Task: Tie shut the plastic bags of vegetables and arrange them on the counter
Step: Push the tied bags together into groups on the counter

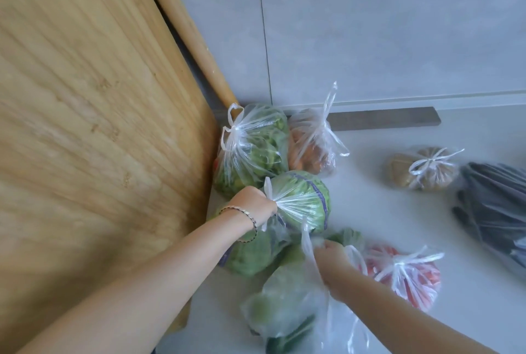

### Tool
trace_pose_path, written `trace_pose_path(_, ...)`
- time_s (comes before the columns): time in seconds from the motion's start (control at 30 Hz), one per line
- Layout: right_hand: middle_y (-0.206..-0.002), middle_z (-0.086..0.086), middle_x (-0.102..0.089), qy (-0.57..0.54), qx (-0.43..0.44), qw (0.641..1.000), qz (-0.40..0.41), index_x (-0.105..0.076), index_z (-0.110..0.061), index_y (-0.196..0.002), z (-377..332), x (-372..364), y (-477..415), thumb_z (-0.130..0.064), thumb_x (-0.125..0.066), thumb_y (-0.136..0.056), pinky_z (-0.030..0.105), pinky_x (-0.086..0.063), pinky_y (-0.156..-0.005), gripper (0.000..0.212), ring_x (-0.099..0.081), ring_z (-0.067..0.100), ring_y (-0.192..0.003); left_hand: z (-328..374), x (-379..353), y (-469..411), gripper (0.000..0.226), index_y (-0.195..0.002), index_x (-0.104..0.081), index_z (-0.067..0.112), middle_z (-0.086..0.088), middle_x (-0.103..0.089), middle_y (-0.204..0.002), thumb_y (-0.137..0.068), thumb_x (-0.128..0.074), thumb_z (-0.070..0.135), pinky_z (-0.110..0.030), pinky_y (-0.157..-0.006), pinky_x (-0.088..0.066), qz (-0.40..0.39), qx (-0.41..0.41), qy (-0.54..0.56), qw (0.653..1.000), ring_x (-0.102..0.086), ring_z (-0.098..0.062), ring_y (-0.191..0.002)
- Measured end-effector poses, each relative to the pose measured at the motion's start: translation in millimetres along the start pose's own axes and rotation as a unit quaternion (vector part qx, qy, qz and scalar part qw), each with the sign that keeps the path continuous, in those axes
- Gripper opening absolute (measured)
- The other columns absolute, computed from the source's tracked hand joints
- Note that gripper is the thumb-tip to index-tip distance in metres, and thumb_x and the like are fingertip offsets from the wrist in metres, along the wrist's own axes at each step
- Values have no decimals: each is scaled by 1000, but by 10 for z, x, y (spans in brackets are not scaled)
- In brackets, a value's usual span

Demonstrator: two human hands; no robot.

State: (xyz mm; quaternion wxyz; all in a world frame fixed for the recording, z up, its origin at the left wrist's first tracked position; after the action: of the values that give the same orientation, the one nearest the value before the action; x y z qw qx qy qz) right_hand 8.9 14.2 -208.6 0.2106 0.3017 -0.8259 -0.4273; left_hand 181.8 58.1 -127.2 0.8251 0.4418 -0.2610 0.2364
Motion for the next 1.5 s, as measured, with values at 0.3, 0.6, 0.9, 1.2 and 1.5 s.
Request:
trace_pose_path(0.3, -67, -4, -38, 213, 121, 970, -10, -34, -25, -63, -317, 268, -88, -5, -39, -92, -1, -38, -42, 36, -37, 5, -56, -575, -1, 315, 33, -52, -38, 9, 5, -33, -26, -79, -58, 9, -25, -48, -23, 81, 76, 189, 976, -31, -19, -41)
trace_pose_path(0.6, -56, 1, -30, 218, 133, 963, -84, -31, -19, -53, -525, -119, -44, 1, -36, -86, 22, -32, -43, 39, -30, 13, -50, -1143, 121, 717, 28, -54, -41, 7, -7, -29, -49, -76, -57, 5, -29, -54, -19, 282, 117, 312, 900, -26, -21, -54)
trace_pose_path(0.9, -71, 3, -41, 65, 103, 991, -62, -44, -8, -84, -618, -283, -160, -4, -40, -88, 23, -36, -54, 7, -40, 15, -60, -1028, 21, 746, 24, -61, -46, 5, -9, -31, -55, -82, -56, 6, -26, -49, -23, 318, 105, 371, 866, -27, -18, -51)
trace_pose_path(1.2, -149, 2, -36, -38, -42, 990, -129, -33, -36, -141, 288, -233, -941, -84, -57, -41, 52, -26, -112, 113, -36, 30, -136, -844, -201, 783, 54, -115, -49, 13, -20, -51, -111, -69, -74, 26, -49, -78, -48, 350, 1, -99, 932, -52, -40, -97)
trace_pose_path(1.5, -143, 8, -43, -27, -54, 990, -131, -9, -48, -143, 257, -605, -355, -48, -48, -85, 53, -34, -107, 71, -47, 35, -124, -1030, -543, 657, 66, -140, 4, 51, -4, 9, -158, -85, -30, 64, -55, -108, -30, 182, 8, -221, 958, -4, -36, -144)
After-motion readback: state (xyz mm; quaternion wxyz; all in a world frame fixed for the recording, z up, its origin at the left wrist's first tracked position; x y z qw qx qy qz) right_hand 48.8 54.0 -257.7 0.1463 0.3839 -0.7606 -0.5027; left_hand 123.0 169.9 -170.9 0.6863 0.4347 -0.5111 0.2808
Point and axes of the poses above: each hand's wrist, its own y-axis away from the middle knuckle, its own x-axis out of the back of the hand, z = x × y, the point moved 7 cm from there along -y, towards the middle knuckle
